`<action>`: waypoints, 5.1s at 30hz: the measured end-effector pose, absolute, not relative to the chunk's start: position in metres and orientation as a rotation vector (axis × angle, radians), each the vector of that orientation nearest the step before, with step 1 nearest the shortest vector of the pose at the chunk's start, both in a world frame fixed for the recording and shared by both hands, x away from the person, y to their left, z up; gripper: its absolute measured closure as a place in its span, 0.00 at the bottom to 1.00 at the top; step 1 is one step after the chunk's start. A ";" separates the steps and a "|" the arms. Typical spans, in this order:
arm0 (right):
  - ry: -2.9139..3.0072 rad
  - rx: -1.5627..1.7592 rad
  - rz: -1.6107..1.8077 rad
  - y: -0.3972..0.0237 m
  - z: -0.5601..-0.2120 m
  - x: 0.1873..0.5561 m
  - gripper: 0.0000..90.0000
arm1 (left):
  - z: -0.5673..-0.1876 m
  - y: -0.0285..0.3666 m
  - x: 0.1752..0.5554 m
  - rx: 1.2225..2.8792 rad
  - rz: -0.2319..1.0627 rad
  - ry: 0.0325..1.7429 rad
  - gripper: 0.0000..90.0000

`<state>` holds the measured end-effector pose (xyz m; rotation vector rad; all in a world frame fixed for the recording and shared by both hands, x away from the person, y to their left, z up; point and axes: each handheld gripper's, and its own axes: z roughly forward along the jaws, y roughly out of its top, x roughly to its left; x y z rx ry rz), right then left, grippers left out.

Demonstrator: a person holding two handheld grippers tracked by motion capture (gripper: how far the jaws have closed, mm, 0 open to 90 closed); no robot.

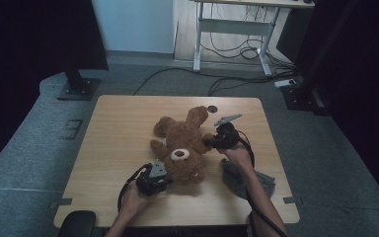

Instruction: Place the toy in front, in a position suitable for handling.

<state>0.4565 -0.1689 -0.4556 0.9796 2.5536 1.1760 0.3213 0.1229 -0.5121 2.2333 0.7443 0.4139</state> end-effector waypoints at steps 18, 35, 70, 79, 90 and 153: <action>2.428 0.752 1.267 -0.153 -0.381 0.430 0.83 | -0.447 0.171 0.354 2.124 0.686 0.714 0.90; 2.434 0.631 1.294 -0.138 -0.351 0.377 0.83 | -0.435 0.192 0.379 2.136 0.665 0.658 0.90; 2.532 0.734 1.253 -0.148 -0.403 0.369 0.35 | -0.476 0.254 0.391 2.360 0.574 0.901 0.46; 2.455 0.858 1.167 -0.167 -0.400 0.399 0.35 | -0.437 0.266 0.381 2.277 0.590 0.947 0.31; 2.590 0.888 1.150 -0.136 -0.432 0.417 0.30 | -0.434 0.238 0.374 2.221 0.385 0.883 0.26; 2.608 0.958 1.159 -0.154 -0.484 0.408 0.57 | -0.484 0.216 0.358 2.146 0.347 0.826 0.25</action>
